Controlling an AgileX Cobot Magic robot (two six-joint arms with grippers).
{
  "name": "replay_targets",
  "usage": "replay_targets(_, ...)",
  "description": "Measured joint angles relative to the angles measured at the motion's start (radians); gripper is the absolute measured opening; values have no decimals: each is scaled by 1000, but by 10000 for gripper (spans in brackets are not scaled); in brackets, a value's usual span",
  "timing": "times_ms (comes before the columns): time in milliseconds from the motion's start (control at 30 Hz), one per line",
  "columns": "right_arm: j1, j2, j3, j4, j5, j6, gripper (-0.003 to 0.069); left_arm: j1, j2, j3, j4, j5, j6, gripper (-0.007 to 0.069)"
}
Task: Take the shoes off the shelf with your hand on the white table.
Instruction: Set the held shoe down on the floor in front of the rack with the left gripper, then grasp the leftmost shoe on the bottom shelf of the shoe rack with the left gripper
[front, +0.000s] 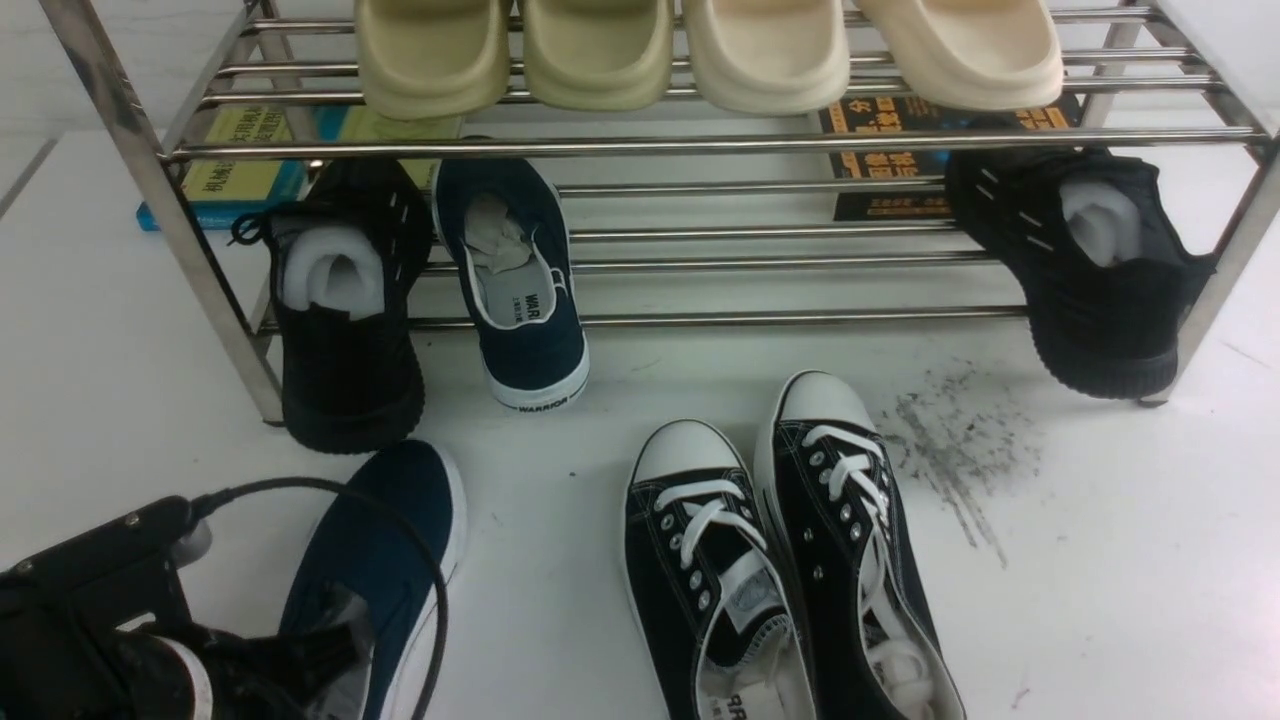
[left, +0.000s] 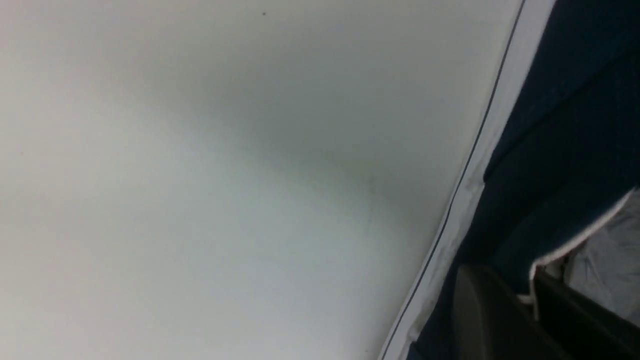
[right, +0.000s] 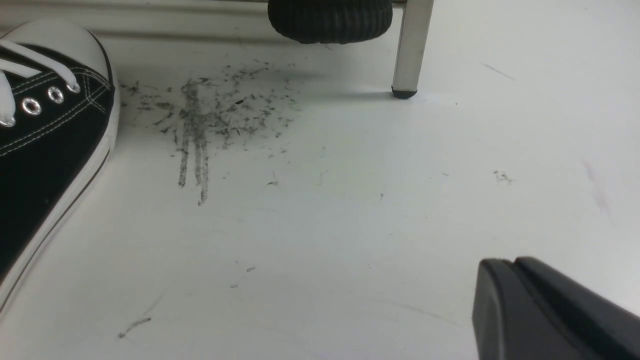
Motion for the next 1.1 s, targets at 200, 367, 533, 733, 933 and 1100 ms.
replay_targets(200,0,0,0,0,0,0,37,0,-5,0,-39,-29,-6,77)
replay_targets(367,0,0,0,0,0,0,37,0,-27,-10,-68,-25,-7,179)
replay_targets(533,0,0,0,0,0,0,37,0,-70,-132,-115,87,49,342)
replay_targets(733,0,0,0,0,0,0,37,0,-101,-395,-128,312,208,424)
replay_targets(933,0,0,0,0,0,0,37,0,-77,-586,-136,334,294,412)
replay_targets(1100,0,0,0,0,0,0,37,0,25,-723,-197,323,388,388)
